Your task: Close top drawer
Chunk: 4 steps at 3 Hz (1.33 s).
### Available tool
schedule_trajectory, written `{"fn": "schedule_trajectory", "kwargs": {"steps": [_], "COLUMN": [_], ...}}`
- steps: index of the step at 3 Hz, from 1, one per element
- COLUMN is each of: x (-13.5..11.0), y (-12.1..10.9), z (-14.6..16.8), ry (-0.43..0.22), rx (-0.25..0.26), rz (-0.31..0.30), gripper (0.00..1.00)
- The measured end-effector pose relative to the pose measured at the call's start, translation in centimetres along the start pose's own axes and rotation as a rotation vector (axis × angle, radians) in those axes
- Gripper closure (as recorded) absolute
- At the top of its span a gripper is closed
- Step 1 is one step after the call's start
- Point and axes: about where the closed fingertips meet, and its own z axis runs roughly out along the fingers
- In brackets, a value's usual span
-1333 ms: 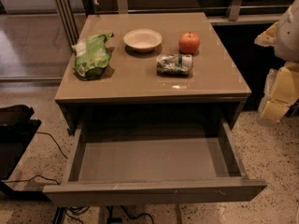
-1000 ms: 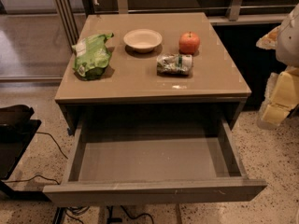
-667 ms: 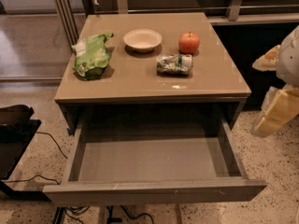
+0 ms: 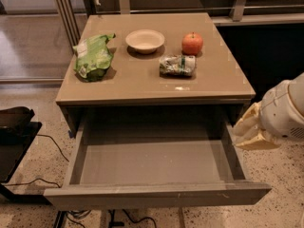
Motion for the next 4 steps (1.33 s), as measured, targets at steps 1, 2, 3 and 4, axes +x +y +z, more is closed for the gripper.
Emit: {"fn": "schedule_trajectory", "kwargs": {"steps": [1, 2, 3, 4], "x": [0.1, 0.1, 0.8, 1.2], "y": [0.2, 0.2, 2.6, 6.7], "z": [0.1, 0.1, 3.3, 7.9], "ry": [0.004, 0.003, -0.036, -0.117], "rx": [-0.001, -0.002, -0.071, -0.16], "rz": [-0.014, -0.013, 0.051, 0.137], "gripper": [0.88, 1.0, 1.0, 1.0]}}
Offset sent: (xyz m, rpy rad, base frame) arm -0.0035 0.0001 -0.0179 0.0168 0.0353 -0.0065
